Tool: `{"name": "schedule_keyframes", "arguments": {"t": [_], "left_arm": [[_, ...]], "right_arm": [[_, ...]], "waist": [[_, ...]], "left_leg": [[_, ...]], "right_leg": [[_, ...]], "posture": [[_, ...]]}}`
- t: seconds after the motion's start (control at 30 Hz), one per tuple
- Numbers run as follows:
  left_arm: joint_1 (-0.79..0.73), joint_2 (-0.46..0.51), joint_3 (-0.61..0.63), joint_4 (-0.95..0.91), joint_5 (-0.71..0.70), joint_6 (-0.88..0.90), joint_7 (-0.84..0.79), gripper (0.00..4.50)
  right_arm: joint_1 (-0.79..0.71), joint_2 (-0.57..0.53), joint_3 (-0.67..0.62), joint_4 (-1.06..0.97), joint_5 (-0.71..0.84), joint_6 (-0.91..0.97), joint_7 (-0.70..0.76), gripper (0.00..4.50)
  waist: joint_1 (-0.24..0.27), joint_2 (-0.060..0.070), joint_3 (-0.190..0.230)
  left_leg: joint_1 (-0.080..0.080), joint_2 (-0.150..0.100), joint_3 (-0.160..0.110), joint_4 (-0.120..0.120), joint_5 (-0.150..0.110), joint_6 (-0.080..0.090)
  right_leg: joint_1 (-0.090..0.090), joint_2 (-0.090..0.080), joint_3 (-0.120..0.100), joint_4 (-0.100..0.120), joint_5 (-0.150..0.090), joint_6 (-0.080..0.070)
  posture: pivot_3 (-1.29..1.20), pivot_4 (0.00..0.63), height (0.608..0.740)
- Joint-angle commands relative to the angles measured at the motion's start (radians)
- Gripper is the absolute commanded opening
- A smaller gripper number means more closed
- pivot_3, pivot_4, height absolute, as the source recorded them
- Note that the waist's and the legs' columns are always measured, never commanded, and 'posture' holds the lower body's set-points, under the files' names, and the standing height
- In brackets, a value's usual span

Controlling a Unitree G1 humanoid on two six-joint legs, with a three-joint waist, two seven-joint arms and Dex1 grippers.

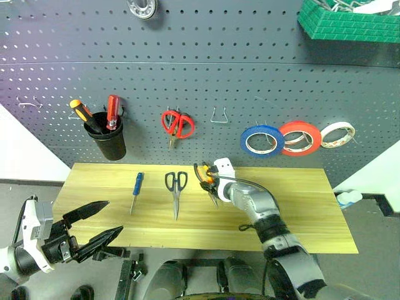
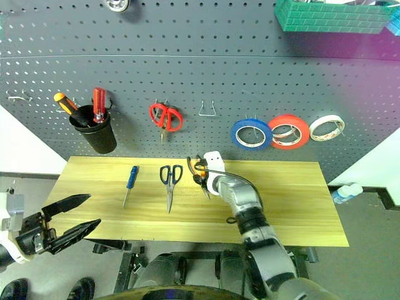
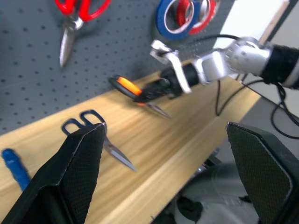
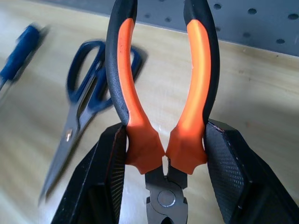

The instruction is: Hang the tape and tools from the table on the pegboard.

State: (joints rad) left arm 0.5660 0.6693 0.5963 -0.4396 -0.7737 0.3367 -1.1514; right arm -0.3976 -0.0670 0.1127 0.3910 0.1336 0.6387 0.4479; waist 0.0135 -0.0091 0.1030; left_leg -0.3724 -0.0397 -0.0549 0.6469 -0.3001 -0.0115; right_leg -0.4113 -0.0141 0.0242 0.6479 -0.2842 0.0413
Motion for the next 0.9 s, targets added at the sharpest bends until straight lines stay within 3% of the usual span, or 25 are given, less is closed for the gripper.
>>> {"name": "schedule_keyframes", "arguments": {"t": [0.03, 0.27, 0.5, 0.9], "left_arm": [[-0.033, 0.011, -0.017, 0.012, 0.009, -0.015, -0.006, 4.35], [-0.113, 0.016, -0.061, 0.066, 0.031, -0.021, -0.013, 4.35], [-0.224, 0.023, -0.121, 0.133, 0.06, -0.031, -0.019, 4.35], [-0.366, 0.016, -0.197, 0.229, 0.104, -0.064, -0.028, 4.35]], "right_arm": [[0.046, -0.045, 0.021, -0.132, 0.019, -0.008, 0.065, 2.1], [0.19, -0.146, -0.018, -0.339, 0.105, -0.059, 0.196, 2.1], [0.291, -0.176, -0.065, -0.48, 0.207, -0.129, 0.286, 2.1], [0.245, -0.133, -0.143, -0.581, 0.362, -0.221, 0.303, 2.1]], "waist": [[-0.001, 0.0, 0.0], [-0.003, 0.0, -0.003], [-0.006, -0.001, -0.016], [-0.037, 0.0, -0.023]], "left_leg": [[0.0, 0.0, 0.0, 0.0, 0.0, 0.0], [0.0, 0.0, 0.0, 0.002, 0.0, -0.001], [0.001, 0.0, 0.001, 0.004, 0.001, -0.001], [0.002, 0.0, 0.001, 0.011, 0.001, -0.002]], "right_leg": [[0.0, 0.0, 0.0, 0.0, 0.0, 0.0], [0.0, 0.001, 0.0, 0.002, 0.0, 0.0], [0.001, 0.001, 0.0, 0.002, 0.001, 0.001], [0.003, 0.001, 0.001, 0.008, 0.002, 0.002]], "posture": [[0.09, 0.039, 0.73], [0.04, 0.008, 0.73], [-0.01, 0.0, 0.73], [-0.06, 0.0, 0.73]]}}
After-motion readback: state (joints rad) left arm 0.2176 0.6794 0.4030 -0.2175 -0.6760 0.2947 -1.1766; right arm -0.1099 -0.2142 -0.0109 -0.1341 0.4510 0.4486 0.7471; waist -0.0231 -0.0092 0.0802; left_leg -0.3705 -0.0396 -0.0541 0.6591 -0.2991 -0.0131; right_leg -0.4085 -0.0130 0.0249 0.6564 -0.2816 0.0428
